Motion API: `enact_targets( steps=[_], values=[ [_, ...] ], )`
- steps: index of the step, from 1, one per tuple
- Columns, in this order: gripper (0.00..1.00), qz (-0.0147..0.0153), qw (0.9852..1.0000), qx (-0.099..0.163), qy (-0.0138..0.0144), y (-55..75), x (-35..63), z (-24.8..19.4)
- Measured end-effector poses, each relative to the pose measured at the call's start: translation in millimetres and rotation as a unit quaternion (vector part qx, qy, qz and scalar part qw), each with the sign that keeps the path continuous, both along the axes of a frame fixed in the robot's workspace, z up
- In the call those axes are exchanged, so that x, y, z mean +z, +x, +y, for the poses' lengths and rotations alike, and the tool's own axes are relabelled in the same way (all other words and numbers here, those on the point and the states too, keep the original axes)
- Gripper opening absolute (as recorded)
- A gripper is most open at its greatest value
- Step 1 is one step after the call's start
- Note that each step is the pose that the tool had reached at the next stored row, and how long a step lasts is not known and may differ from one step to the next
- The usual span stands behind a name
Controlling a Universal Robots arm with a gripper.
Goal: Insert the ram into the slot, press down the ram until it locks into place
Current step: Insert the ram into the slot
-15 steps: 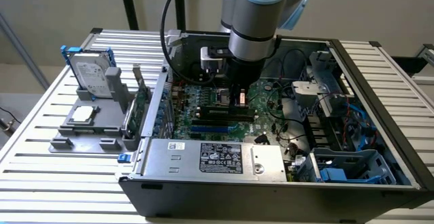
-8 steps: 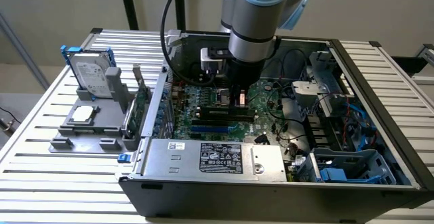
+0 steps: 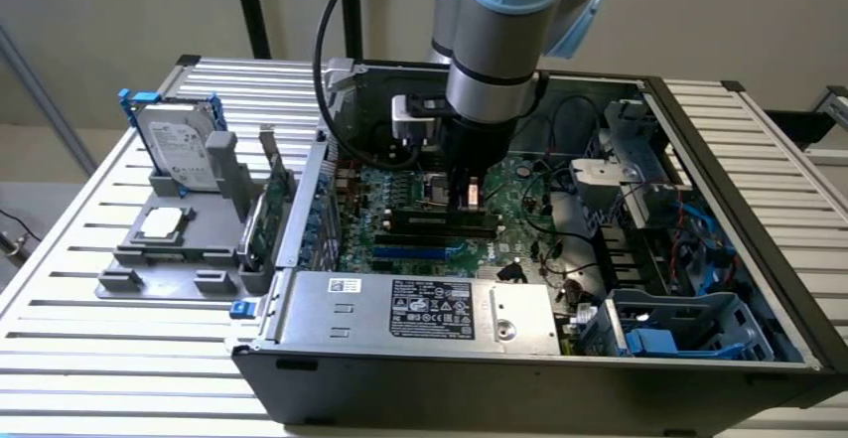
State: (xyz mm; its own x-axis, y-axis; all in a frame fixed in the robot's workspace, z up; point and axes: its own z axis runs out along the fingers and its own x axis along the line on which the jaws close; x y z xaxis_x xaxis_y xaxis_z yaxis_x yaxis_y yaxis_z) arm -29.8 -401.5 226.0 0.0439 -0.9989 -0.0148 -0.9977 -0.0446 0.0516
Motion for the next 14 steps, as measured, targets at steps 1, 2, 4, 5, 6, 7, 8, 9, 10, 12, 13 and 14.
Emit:
enact_targets(
  steps=[1, 2, 4, 5, 6, 7, 8, 9, 10, 12, 13, 14],
  values=[
    [0.14, 0.0000, 1.0000, 0.000, 0.0000, -0.1, -0.2, 0.0],
    [0.14, 0.0000, 1.0000, -0.001, 0.0000, -0.2, -0.4, 0.1],
    [0.14, 0.0000, 1.0000, -0.002, 0.0001, -0.4, -0.8, 0.4],
    [0.14, 0.0000, 1.0000, -0.003, 0.0001, -0.5, -0.9, 0.7],
    [0.14, 0.0000, 1.0000, -0.005, 0.0000, -0.5, -1.0, 1.1],
    [0.14, 0.0000, 1.0000, -0.005, 0.0000, -0.5, -1.1, 1.5],
    [0.14, 0.0000, 1.0000, -0.006, 0.0000, -0.5, -1.1, 1.6],
    [0.14, 0.0000, 1.0000, -0.006, -0.0001, -0.6, -1.2, 1.6],
    [0.14, 0.0000, 1.0000, -0.006, -0.0001, -0.6, -1.3, 1.6],
    [0.14, 0.0000, 1.0000, -0.006, 0.0000, -0.6, -1.6, 1.6],
    [0.14, 0.0000, 1.0000, -0.006, -0.0001, -0.6, -1.6, 1.6],
    [0.14, 0.0003, 1.0000, -0.006, -0.0001, -0.6, -1.6, 1.6]
  ],
)
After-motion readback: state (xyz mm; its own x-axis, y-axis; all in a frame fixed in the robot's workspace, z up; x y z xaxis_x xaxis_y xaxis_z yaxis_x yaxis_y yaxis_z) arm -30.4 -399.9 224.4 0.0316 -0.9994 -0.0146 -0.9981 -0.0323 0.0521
